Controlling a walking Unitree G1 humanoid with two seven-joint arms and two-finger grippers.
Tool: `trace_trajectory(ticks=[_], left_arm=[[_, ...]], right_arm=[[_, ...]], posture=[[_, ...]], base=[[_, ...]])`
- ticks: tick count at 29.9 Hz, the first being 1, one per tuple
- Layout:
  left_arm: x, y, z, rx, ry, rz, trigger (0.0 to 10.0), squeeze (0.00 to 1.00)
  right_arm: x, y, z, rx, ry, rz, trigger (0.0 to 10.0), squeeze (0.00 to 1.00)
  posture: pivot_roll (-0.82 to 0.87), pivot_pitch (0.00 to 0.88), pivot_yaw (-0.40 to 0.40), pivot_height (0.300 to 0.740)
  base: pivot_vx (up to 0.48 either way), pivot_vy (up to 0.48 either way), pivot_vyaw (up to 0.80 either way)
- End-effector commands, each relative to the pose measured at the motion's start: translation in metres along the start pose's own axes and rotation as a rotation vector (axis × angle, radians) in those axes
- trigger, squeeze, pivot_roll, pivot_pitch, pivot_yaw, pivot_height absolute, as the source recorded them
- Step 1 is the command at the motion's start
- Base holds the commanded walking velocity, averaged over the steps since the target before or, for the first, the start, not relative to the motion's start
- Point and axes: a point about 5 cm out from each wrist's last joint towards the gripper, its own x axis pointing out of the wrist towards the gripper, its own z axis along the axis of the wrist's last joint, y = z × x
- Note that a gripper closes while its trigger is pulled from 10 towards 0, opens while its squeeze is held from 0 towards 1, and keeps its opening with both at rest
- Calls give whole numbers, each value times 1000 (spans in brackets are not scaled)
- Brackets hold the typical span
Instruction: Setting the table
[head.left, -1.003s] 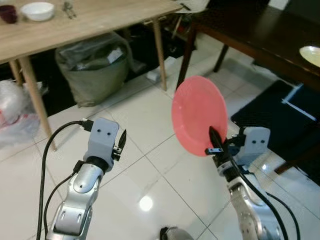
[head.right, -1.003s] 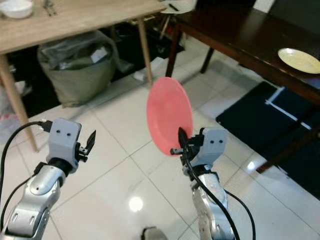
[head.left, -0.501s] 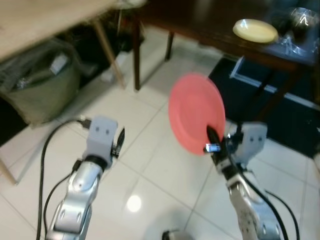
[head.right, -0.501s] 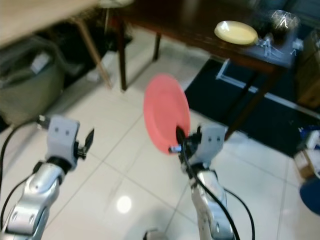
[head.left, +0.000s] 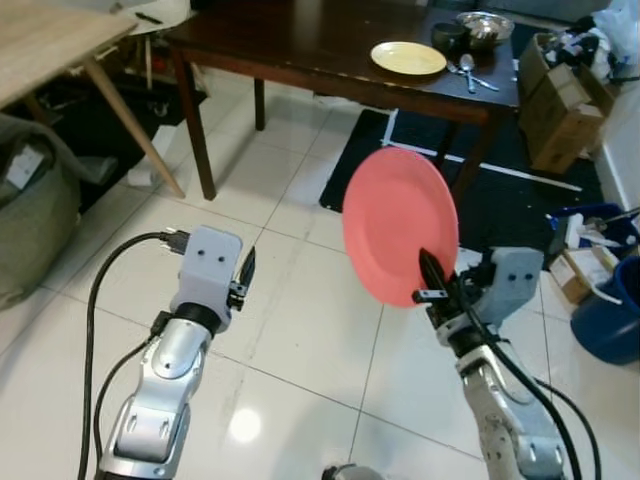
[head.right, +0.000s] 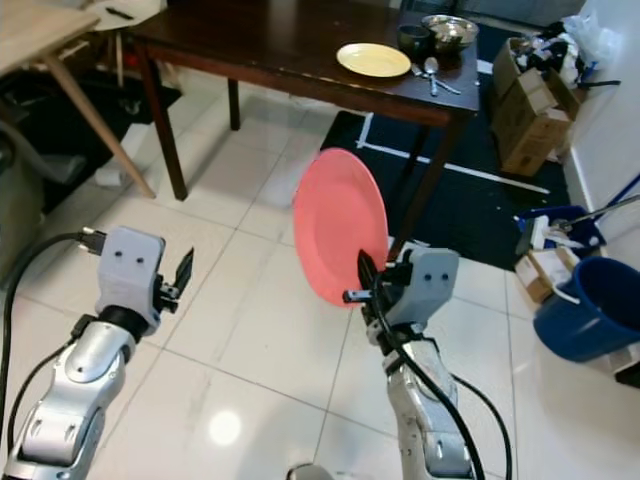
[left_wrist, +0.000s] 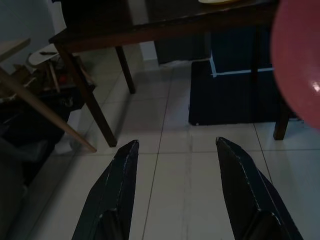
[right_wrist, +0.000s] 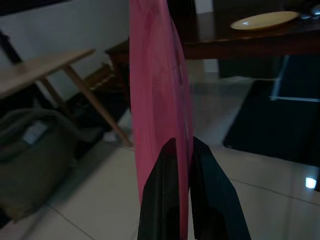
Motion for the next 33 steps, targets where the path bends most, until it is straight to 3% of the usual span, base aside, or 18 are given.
trace_trajectory(ticks=[1, 8, 14, 33], left_arm=[[1, -1, -4, 5, 12, -1, 10000, 0], [0, -3, -5, 8, 13, -9, 10000, 0], [0, -4, -6, 6, 10, -13, 10000, 0], [0, -5, -7, 5, 10, -15, 10000, 0]], right_arm=[[1, 0, 2, 6, -5, 3, 10000, 0], [0, -3, 0, 7, 6, -12, 10000, 0], [0, -4, 0, 1, 7, -15, 10000, 0], [1, -3, -1, -17, 14, -1, 10000, 0]], posture=[[-121, 23, 33, 740], [-124, 18, 35, 740], [-127, 17, 39, 740], [-125, 20, 38, 740]], base=[[480, 0, 0], [480, 0, 0], [480, 0, -649], [480, 0, 0]])
